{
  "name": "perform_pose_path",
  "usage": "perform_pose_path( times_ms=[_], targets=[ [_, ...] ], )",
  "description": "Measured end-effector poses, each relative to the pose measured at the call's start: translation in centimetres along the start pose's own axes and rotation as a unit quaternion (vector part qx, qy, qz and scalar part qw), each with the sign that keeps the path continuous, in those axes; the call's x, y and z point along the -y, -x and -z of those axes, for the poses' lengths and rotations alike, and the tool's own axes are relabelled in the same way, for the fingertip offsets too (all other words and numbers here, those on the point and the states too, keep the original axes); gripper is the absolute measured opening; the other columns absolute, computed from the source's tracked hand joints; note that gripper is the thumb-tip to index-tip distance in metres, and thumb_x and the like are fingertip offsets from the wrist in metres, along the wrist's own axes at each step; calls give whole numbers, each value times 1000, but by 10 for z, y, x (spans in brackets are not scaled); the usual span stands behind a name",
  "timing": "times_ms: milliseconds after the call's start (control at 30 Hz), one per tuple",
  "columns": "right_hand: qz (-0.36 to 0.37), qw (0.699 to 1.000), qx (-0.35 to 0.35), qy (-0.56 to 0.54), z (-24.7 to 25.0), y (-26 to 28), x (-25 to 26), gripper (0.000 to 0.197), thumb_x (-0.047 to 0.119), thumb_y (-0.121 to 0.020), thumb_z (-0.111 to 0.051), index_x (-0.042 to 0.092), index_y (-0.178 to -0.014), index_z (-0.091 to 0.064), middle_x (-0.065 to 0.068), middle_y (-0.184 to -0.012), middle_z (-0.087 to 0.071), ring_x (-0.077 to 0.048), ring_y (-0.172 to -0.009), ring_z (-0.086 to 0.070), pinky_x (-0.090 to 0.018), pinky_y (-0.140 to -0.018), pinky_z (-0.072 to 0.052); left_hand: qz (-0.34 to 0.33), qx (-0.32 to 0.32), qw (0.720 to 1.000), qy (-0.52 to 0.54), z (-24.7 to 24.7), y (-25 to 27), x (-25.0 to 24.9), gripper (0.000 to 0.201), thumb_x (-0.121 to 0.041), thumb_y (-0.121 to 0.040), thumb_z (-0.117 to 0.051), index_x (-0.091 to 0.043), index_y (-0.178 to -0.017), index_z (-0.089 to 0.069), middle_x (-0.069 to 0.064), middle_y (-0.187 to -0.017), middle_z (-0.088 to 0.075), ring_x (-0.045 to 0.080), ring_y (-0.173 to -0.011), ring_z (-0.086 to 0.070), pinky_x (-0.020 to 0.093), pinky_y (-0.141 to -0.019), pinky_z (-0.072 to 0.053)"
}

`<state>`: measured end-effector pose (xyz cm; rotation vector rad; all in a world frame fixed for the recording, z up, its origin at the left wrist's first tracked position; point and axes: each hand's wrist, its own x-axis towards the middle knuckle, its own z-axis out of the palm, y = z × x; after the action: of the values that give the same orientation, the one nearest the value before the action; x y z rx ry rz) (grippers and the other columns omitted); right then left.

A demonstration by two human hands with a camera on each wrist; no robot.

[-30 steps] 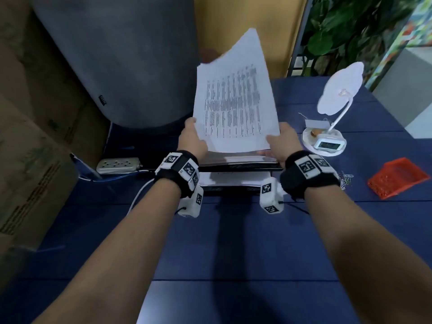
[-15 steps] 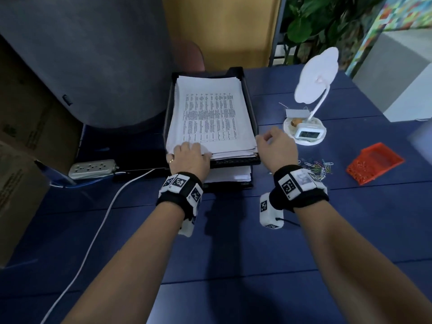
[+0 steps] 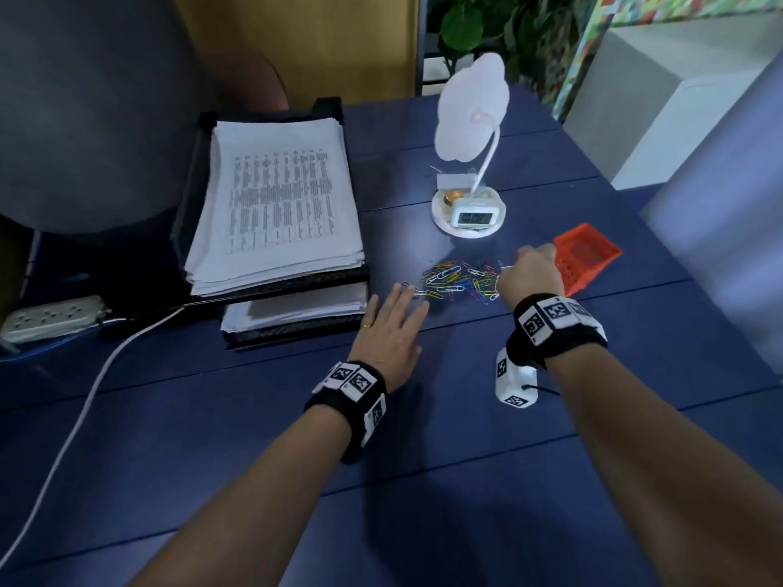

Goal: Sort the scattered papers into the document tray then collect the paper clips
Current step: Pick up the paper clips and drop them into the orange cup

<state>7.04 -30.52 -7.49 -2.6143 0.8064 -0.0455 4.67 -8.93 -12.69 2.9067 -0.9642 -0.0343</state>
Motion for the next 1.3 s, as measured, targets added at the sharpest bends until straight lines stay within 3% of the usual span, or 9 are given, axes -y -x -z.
perform_pose_path(
  times_ms=[67,133,333,633,767,967,1067,1167,1300],
  targets=[
    [-28,999,-25,-4,8,-8,-16,37,3,-88,-48,-2,-124,-44,-19,-135,-29,-43,-105,-55,-45,-89,-47,30,125,992,18,-10,-8,-5,75,-34,-91,-55,-19,-151,-13,8,-160,2,24,-147,4,44,-117,-1],
    [-61,998,-30,-13,13,-18,-31,47,0,-86,-50,-1,-131,-35,-17,-137,-26,-42,-106,-55,-46,-88,-49,75,203,976,39,-19,-14,-7,83,-40,-88,-59,-19,-151,-10,9,-159,1,25,-147,2,45,-117,-9],
    [-87,996,-1,18,16,-33,-63,40,5,-89,-52,1,-127,-42,-18,-134,-37,-43,-114,-51,-45,-91,-44,108,270,954,72,-20,-28,-7,88,-45,-82,-67,-17,-150,-18,12,-158,-4,30,-145,-9,48,-114,-24],
    [18,999,-30,-19,14,7,-48,26,8,-87,-47,0,-110,-59,-22,-119,-53,-41,-106,-55,-41,-86,-43,123,253,950,132,-19,-21,-1,87,-41,-82,-69,-19,-150,-19,7,-159,-5,24,-146,-9,41,-117,-21],
    [151,986,-19,-66,5,41,-32,18,12,-85,-55,5,-97,-65,-15,-108,-59,-35,-99,-57,-37,-82,-44,153,210,940,222,-13,-6,3,77,-35,-84,-69,-17,-147,-28,7,-153,-30,22,-139,-30,28,-111,-27],
    [304,944,80,-103,-20,70,-6,11,11,-80,-64,12,-88,-71,-5,-92,-61,-27,-93,-58,-37,-83,-49,225,71,877,419,-15,8,8,108,-18,-67,-85,-15,-150,-17,9,-146,-40,22,-133,-41,26,-106,-34],
    [331,933,89,-107,-32,80,4,12,8,-78,-65,11,-85,-74,-5,-89,-62,-25,-94,-57,-36,-82,-49,205,14,839,505,-22,14,12,111,-5,-57,-89,-17,-145,-22,-2,-131,-48,16,-125,-47,21,-99,-37],
    [343,929,83,-108,-37,88,11,14,4,-75,-66,11,-83,-75,-7,-89,-65,-26,-93,-57,-35,-83,-48,205,-6,831,518,-28,18,16,99,-3,-60,-86,-19,-140,-30,-7,-117,-56,12,-109,-56,19,-89,-40],
    [272,935,91,-206,-34,91,14,21,6,-73,-59,12,-89,-71,-4,-93,-66,-19,-90,-59,-27,-85,-47,207,-51,821,530,-37,17,19,83,2,-64,-81,-16,-131,-35,-12,-102,-58,6,-92,-58,5,-77,-42]
  ],
)
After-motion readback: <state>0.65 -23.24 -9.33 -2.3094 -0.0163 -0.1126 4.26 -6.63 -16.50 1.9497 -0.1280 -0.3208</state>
